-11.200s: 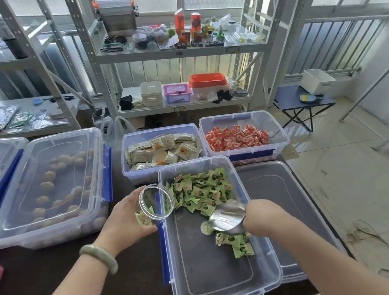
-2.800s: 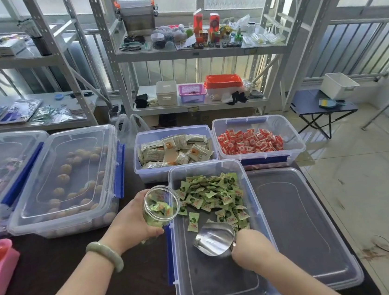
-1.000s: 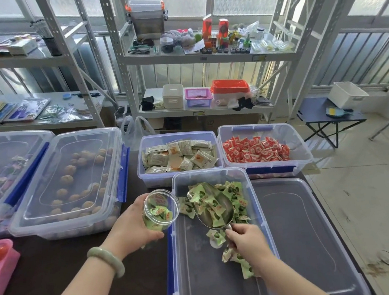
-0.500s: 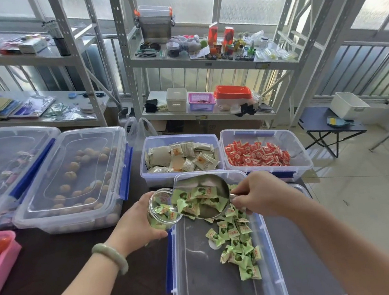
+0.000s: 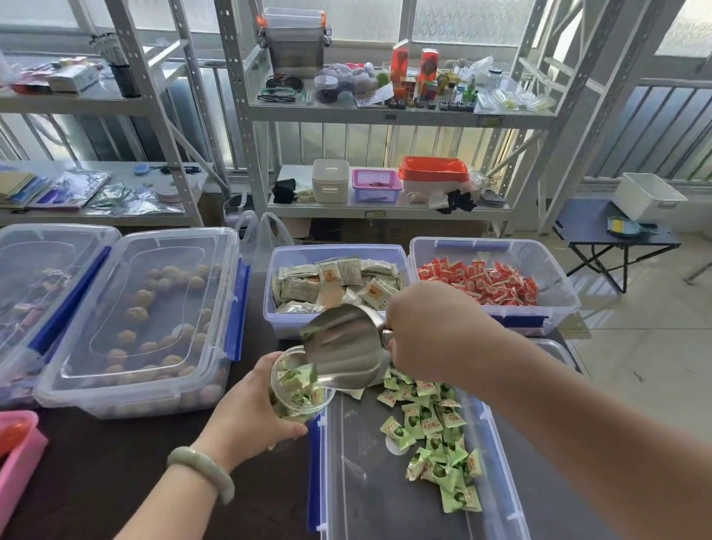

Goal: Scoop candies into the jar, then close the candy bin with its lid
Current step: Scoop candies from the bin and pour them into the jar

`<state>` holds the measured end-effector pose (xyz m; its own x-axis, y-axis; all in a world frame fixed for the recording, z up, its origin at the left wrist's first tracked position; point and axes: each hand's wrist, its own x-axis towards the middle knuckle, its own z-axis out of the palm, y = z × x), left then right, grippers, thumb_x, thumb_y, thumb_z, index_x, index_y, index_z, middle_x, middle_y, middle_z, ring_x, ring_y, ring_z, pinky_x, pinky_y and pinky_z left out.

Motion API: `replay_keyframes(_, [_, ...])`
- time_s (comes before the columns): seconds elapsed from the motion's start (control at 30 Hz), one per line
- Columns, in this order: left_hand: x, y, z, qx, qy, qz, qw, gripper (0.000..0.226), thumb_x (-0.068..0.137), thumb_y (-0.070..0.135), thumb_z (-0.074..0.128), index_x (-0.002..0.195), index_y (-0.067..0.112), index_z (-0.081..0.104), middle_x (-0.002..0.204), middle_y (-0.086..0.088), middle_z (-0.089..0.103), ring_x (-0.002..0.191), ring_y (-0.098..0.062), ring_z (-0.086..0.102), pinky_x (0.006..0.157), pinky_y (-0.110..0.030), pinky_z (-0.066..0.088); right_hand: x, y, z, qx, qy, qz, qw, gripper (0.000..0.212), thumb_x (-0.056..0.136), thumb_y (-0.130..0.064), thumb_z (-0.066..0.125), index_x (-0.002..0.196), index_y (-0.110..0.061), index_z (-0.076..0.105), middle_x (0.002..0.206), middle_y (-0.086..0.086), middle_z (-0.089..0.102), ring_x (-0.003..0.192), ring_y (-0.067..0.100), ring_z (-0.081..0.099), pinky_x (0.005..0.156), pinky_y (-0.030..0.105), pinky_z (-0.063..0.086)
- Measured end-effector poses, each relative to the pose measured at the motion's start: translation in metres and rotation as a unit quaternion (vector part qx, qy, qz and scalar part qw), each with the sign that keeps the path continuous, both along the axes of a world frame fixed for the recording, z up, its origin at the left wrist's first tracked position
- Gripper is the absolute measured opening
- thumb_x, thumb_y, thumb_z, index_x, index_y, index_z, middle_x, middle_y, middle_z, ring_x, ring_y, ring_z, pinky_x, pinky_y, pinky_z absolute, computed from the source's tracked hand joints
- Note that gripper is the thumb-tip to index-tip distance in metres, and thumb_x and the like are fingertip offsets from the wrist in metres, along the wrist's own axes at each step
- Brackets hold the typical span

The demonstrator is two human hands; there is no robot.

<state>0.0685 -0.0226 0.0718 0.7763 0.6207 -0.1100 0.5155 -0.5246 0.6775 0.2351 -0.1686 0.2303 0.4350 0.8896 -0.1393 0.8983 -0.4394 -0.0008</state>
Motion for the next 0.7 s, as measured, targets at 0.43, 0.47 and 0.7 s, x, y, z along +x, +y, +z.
replay_keyframes(0.43, [0.003,0.003,-0.006,-0.006,0.003,-0.002,1.0,0.097,0.046,0.036,0.087,0.128,0.036,0.035,0.098,0.021,0.054,0.093,-0.004,0.053,0.081,-0.019,0.038,0.04,-0.041,-0.048,-0.005,0.115,-0.184,0.976,0.02,0.087,-0.018,0.05,0.071,-0.008,0.056,0.057,-0.001,0.047,0.059,0.019,0.053,0.048,0.025,0.037])
replay_keyframes(0.47, [0.004,0.003,-0.006,-0.009,0.003,-0.003,1.0,0.098,0.045,0.035,0.087,0.128,0.036,0.035,0.099,0.02,0.055,0.093,-0.004,0.054,0.081,-0.02,0.038,0.041,-0.047,-0.057,-0.024,0.122,-0.205,0.971,0.024,0.088,-0.017,0.049,0.066,-0.008,0.05,0.057,-0.001,0.045,0.062,0.02,0.052,0.047,0.025,0.036])
replay_keyframes(0.7, [0.007,0.005,-0.004,-0.003,0.011,-0.016,1.0,0.1,0.047,0.035,0.087,0.131,0.034,0.034,0.1,0.019,0.055,0.094,-0.002,0.053,0.08,-0.018,0.036,0.023,-0.077,-0.128,-0.151,0.164,-0.25,0.942,0.032,0.09,-0.013,0.043,0.059,-0.015,0.035,0.058,-0.002,0.038,0.074,0.024,0.05,0.063,0.026,0.038])
